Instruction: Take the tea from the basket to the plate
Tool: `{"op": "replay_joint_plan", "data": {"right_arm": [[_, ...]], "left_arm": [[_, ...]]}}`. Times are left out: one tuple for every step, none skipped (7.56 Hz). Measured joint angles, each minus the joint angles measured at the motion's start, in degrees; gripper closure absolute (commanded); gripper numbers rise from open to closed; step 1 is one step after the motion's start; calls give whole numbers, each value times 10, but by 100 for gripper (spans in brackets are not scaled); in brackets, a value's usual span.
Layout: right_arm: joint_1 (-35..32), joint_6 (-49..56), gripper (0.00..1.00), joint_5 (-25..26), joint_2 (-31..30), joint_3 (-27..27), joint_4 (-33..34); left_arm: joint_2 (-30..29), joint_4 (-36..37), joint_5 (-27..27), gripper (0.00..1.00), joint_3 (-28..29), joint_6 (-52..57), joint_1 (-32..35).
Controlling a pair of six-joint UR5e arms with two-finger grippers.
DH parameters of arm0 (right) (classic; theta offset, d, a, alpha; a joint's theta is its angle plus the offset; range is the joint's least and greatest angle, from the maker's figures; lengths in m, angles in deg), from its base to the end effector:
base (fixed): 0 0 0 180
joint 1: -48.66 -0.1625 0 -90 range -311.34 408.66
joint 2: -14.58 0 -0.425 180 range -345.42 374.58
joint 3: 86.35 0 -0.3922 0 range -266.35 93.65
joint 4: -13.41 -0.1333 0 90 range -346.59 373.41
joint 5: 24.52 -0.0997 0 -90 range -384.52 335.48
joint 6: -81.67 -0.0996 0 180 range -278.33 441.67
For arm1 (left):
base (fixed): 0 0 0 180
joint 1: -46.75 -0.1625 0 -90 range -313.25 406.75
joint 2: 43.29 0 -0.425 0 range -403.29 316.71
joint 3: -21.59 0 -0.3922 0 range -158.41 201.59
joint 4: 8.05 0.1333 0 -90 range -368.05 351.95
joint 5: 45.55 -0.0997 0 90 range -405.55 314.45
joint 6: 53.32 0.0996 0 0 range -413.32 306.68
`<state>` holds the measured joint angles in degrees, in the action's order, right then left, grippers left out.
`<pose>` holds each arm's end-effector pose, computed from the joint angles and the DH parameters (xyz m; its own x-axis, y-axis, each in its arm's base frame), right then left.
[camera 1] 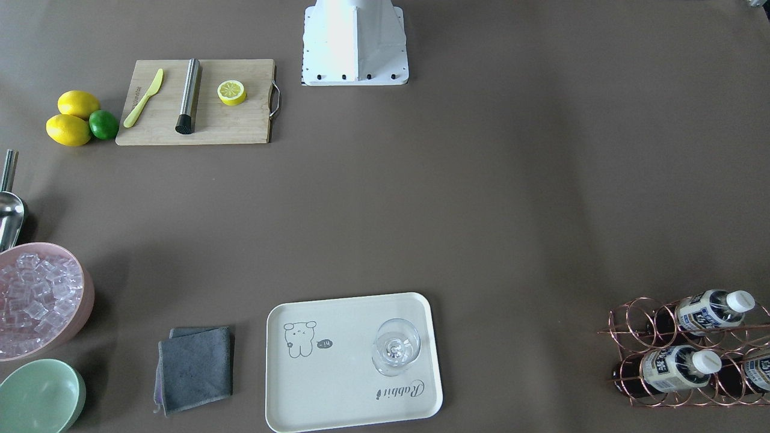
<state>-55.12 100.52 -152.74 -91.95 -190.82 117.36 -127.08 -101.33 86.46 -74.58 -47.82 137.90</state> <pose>0.1519 -0.3183 0.6867 0.7576 0.0323 0.6519 0.0167 0.9975 -0.0689 -0.0757 -0.4485 0.6535 0.7421 0.1185 -0.6597 -0.0513 0.9914 0.1203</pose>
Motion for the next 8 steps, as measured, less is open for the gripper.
{"op": "replay_joint_plan", "data": {"right_arm": [[0,0,0,-1,0,-1,0],[0,0,0,-1,1,-1,1],[0,0,0,-2,1,-3,2],[0,0,0,-2,1,-3,2],[1,-1,0,-2,1,-3,2],[1,-1,0,-2,1,-3,3],[1,-2,0,-4,1,-3,3],[1,-3,0,-10,1,-2,3]], "left_arm": [[0,0,0,2,0,0,0],[-2,0,0,2,2,1,-1],[-2,0,1,2,1,1,-1],[-3,0,2,2,-1,2,-2],[-6,-1,3,2,-5,2,-2],[-15,-1,4,2,-16,3,-3],[-28,1,3,2,-29,3,-4],[-40,1,0,2,-34,3,-9]]}}
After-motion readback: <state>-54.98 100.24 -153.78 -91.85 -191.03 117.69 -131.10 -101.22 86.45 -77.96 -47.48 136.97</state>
